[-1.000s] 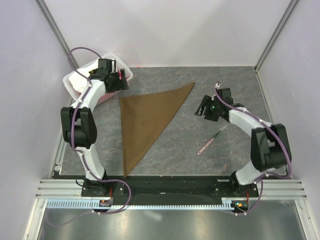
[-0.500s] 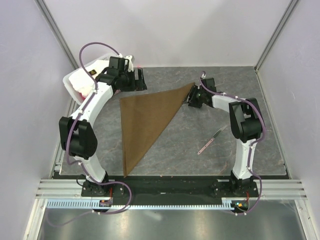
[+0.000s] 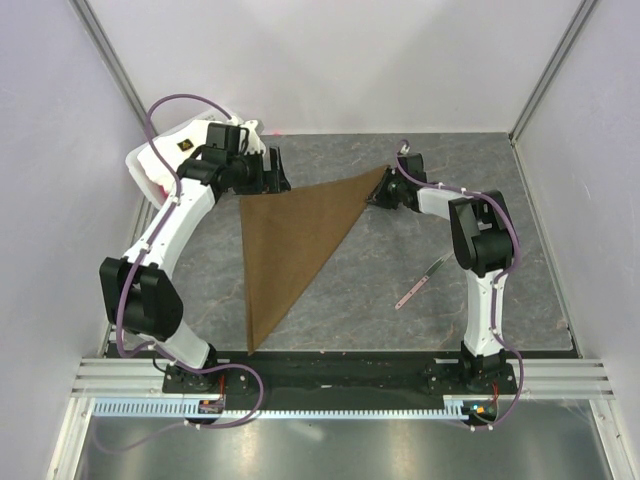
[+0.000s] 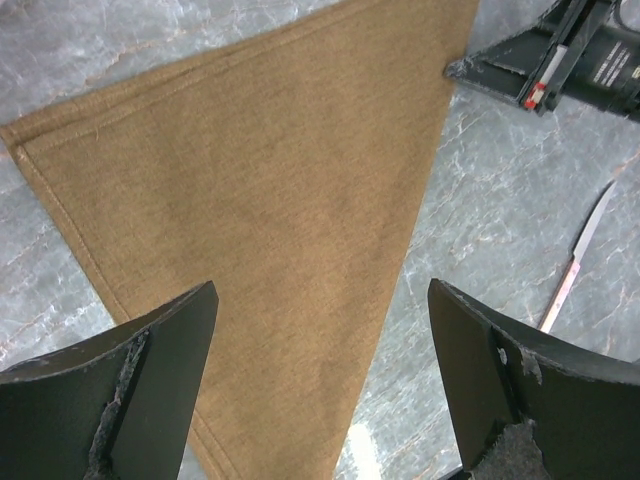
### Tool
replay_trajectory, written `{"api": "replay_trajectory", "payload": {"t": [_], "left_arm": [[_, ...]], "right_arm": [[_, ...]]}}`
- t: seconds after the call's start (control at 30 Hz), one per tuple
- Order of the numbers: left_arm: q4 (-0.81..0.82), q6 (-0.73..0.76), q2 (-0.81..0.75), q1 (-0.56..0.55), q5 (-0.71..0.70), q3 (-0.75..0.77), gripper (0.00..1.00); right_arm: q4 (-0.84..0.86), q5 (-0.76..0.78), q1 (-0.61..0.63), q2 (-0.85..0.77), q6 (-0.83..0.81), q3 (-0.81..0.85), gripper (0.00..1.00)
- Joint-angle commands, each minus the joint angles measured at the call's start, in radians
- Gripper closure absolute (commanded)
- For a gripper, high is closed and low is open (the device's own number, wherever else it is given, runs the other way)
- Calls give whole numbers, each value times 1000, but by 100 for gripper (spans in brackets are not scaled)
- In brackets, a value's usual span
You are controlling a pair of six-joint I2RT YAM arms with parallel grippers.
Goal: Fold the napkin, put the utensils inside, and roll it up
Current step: Grab a utensil with the right arm
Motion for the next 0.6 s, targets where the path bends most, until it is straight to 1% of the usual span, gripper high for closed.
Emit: {"api": "replay_trajectory", "payload": {"t": [0.0,0.2,0.3,0.57], "left_arm": [[14,40,-34,2,13,-27,7],[25,33,-71,2,40,-73,7],[37,26,-105,2,47,-114,7],[80,18,-178,-12,50,-197,7]], "right_arm": [[-53,86,7,54,-7,9,100],[-93,121,-39,26,-37,17,100],[-119,138,-90,4,-63,15,100],[-164,124,-162,-22,-123,34,100]]}}
